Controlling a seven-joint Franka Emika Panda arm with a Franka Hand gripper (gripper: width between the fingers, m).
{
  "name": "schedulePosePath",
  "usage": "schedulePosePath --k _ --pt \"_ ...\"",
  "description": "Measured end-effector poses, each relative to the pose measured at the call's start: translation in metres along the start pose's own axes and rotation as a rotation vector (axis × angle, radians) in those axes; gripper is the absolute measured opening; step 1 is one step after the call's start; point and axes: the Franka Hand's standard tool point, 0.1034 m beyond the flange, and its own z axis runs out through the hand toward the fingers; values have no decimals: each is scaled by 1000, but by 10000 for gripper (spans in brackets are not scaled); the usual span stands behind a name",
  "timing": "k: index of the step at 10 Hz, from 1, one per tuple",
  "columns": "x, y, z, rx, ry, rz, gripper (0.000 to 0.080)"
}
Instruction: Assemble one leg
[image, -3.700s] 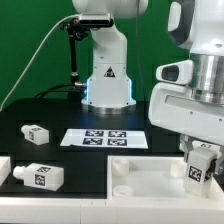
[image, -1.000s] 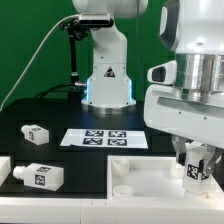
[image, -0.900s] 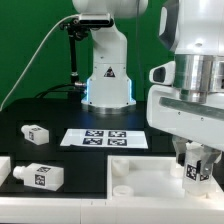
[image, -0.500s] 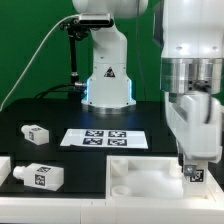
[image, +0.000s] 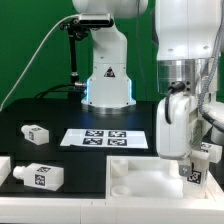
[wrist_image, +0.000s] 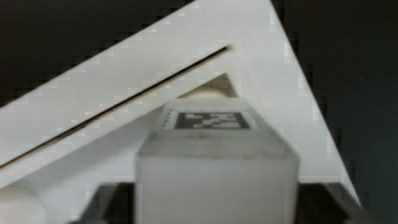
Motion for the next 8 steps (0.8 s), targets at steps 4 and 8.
schedulePosePath --k 4,8 --pt "-24 14 -2 9 4 -609 637" --pt "-19 11 -1 6 22 -893 649"
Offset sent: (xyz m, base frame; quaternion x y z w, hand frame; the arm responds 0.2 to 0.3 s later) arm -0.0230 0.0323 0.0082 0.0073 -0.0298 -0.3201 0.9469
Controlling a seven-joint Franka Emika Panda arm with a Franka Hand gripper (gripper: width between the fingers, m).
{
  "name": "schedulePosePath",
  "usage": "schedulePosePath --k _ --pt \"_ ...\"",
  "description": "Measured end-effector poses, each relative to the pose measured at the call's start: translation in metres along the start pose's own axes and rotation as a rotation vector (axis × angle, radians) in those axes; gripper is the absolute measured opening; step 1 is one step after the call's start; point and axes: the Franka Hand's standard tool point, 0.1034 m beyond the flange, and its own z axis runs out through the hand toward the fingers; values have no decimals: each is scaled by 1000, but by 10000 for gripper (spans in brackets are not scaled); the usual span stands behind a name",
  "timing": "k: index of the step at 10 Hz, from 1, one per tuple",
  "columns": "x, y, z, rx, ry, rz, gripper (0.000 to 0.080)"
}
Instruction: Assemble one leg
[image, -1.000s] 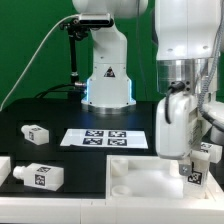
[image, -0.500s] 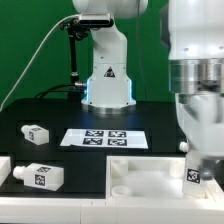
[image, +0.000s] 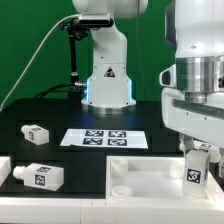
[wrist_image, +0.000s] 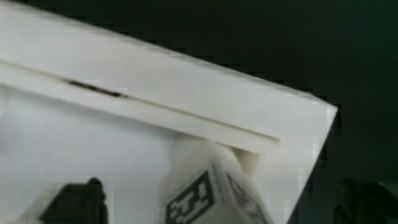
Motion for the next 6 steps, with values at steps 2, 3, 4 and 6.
schedulePosePath --k 2,3,4,6 --pt "7 0 0 -10 15 -330 649" --pt "6 0 0 -8 14 -260 649" --pt "7 0 0 -8 14 -251 527" --pt "7 1 0 -10 13 -175 287"
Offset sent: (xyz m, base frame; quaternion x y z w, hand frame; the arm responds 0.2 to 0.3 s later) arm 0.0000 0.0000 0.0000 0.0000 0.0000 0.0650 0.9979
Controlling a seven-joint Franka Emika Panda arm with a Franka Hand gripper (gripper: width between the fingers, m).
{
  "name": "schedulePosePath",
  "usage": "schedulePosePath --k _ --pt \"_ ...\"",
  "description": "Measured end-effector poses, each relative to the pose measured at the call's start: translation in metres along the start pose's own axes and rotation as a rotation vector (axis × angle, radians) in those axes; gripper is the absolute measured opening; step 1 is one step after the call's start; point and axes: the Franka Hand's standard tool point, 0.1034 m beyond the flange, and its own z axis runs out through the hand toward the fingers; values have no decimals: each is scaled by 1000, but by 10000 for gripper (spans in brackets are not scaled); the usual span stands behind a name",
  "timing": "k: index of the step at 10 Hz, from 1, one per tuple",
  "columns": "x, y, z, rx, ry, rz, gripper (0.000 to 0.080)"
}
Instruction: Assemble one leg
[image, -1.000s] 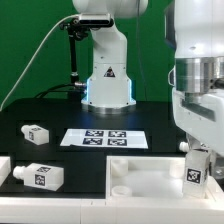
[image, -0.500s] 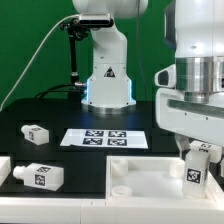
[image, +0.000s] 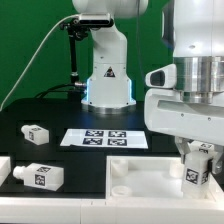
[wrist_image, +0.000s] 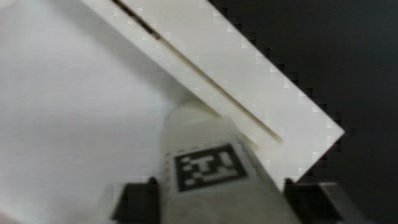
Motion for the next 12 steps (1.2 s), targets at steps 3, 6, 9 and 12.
schedulePosePath --k 3,6,9,12 --pt "0 0 0 -4 -2 247 287" --pt "3 -3 0 -27 -32 656 287" --pt "4 -5 2 10 -57 1044 288" --pt "3 -5 2 10 -54 954 397"
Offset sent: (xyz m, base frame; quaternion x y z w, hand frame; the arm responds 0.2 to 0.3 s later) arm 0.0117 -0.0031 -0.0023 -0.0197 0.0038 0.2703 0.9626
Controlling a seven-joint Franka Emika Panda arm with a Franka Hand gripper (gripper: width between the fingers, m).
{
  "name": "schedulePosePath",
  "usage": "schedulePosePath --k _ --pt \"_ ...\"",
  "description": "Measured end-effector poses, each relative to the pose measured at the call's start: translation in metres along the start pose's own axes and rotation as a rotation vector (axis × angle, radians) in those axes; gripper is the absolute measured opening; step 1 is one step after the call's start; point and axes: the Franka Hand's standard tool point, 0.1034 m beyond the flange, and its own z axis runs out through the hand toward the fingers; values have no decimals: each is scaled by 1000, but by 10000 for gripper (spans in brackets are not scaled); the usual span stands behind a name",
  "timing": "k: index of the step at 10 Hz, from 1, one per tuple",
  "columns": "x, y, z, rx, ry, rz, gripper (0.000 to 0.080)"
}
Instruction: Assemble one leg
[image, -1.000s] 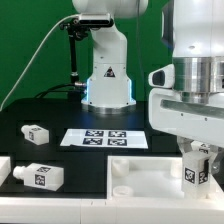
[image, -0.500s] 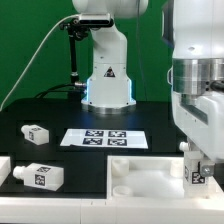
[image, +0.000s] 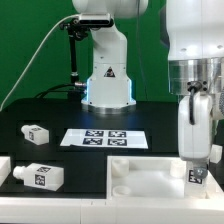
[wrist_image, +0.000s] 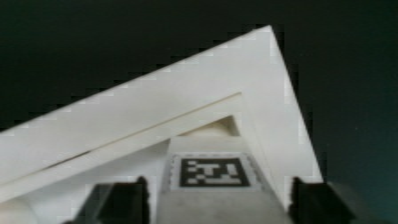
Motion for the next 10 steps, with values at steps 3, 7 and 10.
schedulePosePath --k 3,7,10 --pt "-1 0 -5 -4 -7 -408 623" --pt "4 -2 -4 3 4 -791 649" --pt "7 -8 -7 -4 66 -1191 649"
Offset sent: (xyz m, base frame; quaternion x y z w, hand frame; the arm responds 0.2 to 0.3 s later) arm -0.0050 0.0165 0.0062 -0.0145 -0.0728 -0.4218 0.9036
